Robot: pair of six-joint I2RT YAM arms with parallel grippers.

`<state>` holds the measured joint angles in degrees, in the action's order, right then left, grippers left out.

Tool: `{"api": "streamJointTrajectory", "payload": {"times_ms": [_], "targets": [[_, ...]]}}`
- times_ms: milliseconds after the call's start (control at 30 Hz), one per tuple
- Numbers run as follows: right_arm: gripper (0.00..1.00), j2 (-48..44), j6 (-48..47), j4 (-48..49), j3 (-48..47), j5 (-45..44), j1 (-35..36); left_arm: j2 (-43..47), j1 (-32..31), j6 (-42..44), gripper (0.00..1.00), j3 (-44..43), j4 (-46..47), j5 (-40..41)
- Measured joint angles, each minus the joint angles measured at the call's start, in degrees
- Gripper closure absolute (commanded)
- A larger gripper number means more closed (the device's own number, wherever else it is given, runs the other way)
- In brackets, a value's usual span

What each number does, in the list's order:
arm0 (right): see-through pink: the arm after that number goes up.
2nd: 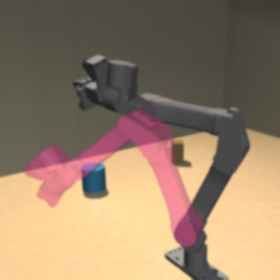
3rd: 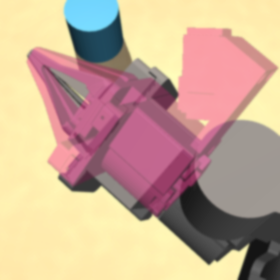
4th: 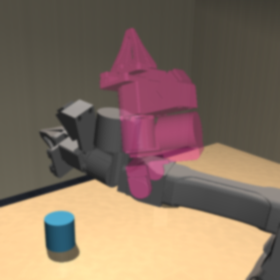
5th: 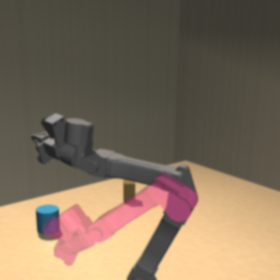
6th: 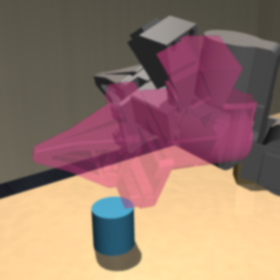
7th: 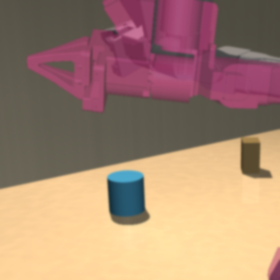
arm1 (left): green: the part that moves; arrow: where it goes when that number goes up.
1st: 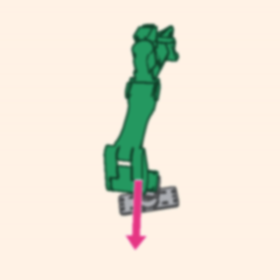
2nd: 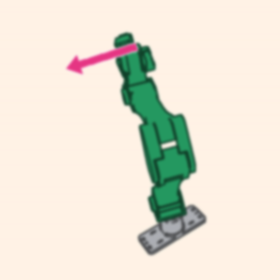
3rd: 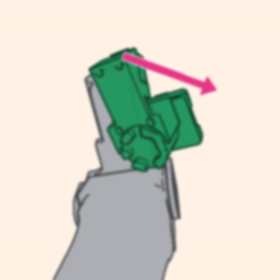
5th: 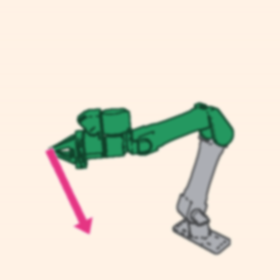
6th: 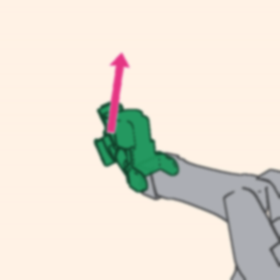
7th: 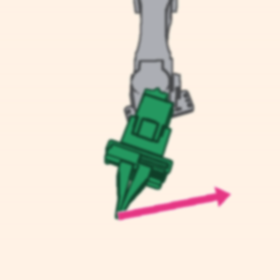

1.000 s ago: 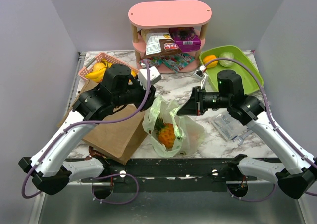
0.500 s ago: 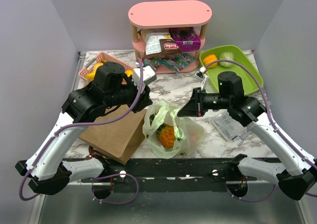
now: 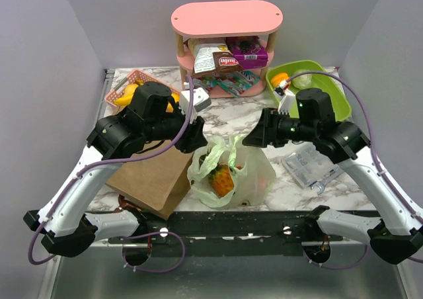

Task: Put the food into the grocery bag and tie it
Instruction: Tie the grocery bag at the center of the board.

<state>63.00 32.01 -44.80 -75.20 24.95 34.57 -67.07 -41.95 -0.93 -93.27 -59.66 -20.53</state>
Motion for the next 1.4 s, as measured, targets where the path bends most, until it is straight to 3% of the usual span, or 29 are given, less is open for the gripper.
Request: {"api": "streamJointTrajectory", "payload": {"times_ms": [133,300,500,700,967,1033,1067,1133,1167,1233,1400], "targets": [[0.32,-1.6,0.9,-6.7,-4.8,-4.1,0.0,1.0,0.1,-3.5,0.54,-1.9,-0.2,3.0],[0.31,-4.8,3.7,-11.8,-8.1,-3.9,0.0,5.3,0.1,-7.3,0.39,-3.0,-0.2,3.3],[0.31,-8.7,8.9,-9.7,-3.4,0.6,0.0,11.5,0.1,-9.8,0.34,-1.6,1.2,-0.2],[0.30,-9.8,13.4,-6.3,1.7,4.2,0.0,14.0,-0.2,-12.5,0.20,4.9,5.3,-5.5],[0.22,-9.2,14.4,-3.7,1.7,5.4,0.0,12.9,-3.2,-12.6,0.20,11.6,10.6,-10.5],[0.21,-8.9,14.4,-3.3,1.7,5.6,0.0,12.3,-4.0,-12.4,0.26,11.6,11.2,-11.7],[0.21,-8.7,14.4,-3.0,1.7,5.7,0.0,11.8,-4.6,-12.3,0.36,11.6,11.6,-12.2],[0.21,-8.7,14.5,-2.4,1.7,6.1,0.0,10.8,-5.6,-12.1,0.67,11.7,12.5,-13.1],[0.21,-8.7,14.5,-1.9,1.8,6.3,0.0,10.3,-6.0,-11.9,0.78,11.8,12.9,-13.6],[0.21,-8.7,14.6,-1.0,1.9,6.5,0.0,9.3,-6.6,-11.8,0.90,12.2,13.9,-14.6],[0.22,-8.6,15.1,1.1,3.0,6.5,0.0,8.2,-6.7,-12.2,0.98,13.1,15.8,-15.4]]}}
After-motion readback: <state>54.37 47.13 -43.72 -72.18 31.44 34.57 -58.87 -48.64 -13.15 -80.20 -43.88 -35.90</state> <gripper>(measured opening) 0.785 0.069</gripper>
